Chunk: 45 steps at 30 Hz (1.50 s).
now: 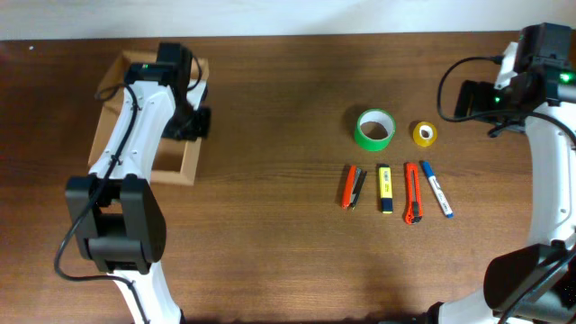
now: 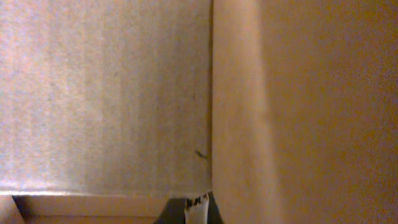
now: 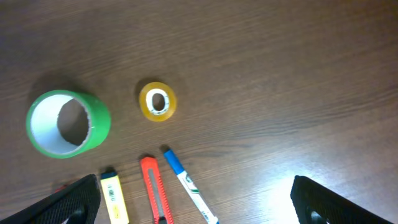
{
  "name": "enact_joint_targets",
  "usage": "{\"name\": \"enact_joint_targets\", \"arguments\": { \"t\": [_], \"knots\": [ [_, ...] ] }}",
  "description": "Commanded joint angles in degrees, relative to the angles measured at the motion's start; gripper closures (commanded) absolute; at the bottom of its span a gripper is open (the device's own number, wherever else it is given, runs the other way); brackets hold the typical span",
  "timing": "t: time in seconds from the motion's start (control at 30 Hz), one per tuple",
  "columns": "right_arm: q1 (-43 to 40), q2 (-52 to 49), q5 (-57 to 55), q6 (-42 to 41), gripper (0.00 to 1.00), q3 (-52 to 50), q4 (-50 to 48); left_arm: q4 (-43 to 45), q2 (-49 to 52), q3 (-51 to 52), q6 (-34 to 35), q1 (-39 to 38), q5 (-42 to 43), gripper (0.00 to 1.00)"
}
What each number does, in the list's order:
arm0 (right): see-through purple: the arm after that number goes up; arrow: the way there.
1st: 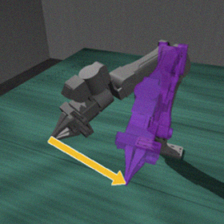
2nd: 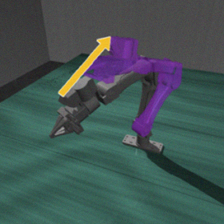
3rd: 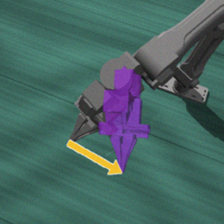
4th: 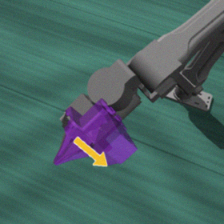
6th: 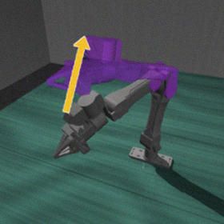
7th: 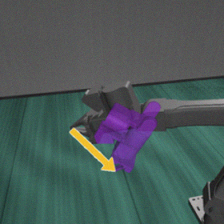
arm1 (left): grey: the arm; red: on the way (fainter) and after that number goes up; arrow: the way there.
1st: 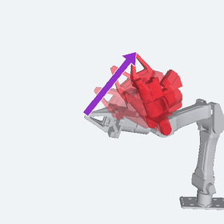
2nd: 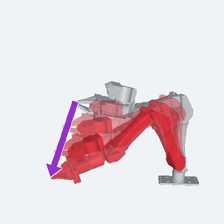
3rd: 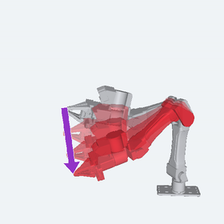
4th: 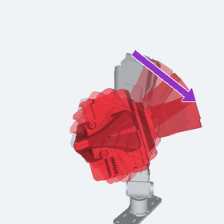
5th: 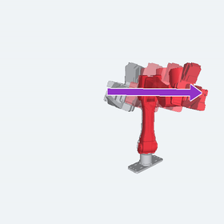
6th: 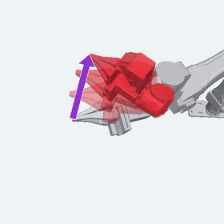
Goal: Pack container
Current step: 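Push the cardboard box right toward the tapes with the left gripper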
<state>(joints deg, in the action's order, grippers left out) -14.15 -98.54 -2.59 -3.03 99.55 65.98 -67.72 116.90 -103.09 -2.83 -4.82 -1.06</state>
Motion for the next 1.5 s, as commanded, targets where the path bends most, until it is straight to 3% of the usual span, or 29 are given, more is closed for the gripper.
{"name": "enact_joint_targets", "arguments": {
  "t": [0.0,0.5,0.73,1.17,1.47],
  "knots": [
    [-2.38,-0.26,-1.11,-0.42,0.01,1.01,0.02,-0.98,-0.02,-5.53,4.87,-2.54,0.20,0.98],
    [-6.23,-0.26,-1.09,-0.44,0.01,1.01,-0.17,3.56,-0.02,-10.86,25.20,-19.12,0.22,0.98],
    [-6.23,-0.26,-1.09,-0.44,0.01,1.01,-0.13,2.14,0.13,-10.86,27.71,-24.65,0.33,0.98],
    [-6.23,-0.26,-0.90,-0.44,0.01,1.01,-0.13,3.02,5.86,-10.86,30.23,-26.99,0.87,0.99],
    [-6.16,-0.26,-0.83,-0.44,0.01,1.01,0.04,7.06,9.53,-10.88,29.51,-28.50,-4.44,0.98]
  ]
}}
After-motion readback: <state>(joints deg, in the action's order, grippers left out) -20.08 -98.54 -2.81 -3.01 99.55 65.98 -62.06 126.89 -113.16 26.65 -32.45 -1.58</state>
